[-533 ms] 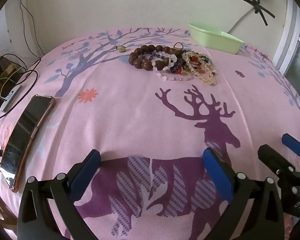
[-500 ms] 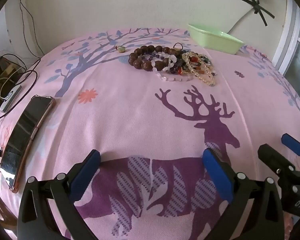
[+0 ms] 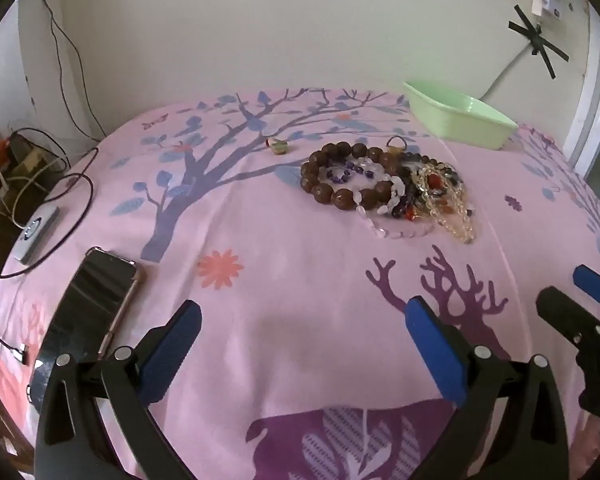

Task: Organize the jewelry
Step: 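Move the right tool toward the jewelry pile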

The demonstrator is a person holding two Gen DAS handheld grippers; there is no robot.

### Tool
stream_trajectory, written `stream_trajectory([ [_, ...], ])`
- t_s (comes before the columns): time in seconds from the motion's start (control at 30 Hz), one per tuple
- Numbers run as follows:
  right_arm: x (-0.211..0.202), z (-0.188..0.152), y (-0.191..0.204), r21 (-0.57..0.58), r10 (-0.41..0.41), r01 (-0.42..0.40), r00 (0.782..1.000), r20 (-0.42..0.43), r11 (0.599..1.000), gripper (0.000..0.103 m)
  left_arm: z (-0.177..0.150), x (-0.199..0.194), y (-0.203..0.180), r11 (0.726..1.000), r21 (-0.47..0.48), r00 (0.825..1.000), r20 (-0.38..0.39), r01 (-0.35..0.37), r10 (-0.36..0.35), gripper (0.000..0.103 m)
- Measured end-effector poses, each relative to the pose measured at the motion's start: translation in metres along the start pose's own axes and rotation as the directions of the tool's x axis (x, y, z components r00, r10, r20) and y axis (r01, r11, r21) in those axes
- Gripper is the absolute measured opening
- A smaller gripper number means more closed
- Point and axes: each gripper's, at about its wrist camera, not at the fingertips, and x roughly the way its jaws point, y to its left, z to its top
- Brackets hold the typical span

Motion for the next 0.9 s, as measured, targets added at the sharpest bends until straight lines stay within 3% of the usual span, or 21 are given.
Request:
stream_trajectory([
  [0.9,0.011,0.009,-0.008,0.025,-0.016,0.016,1.000,-0.024,1.000,0.088,0.011,0.010,-0.020,0.998,0.068,1.000,-0.018,0.012,-0.011,0.080],
])
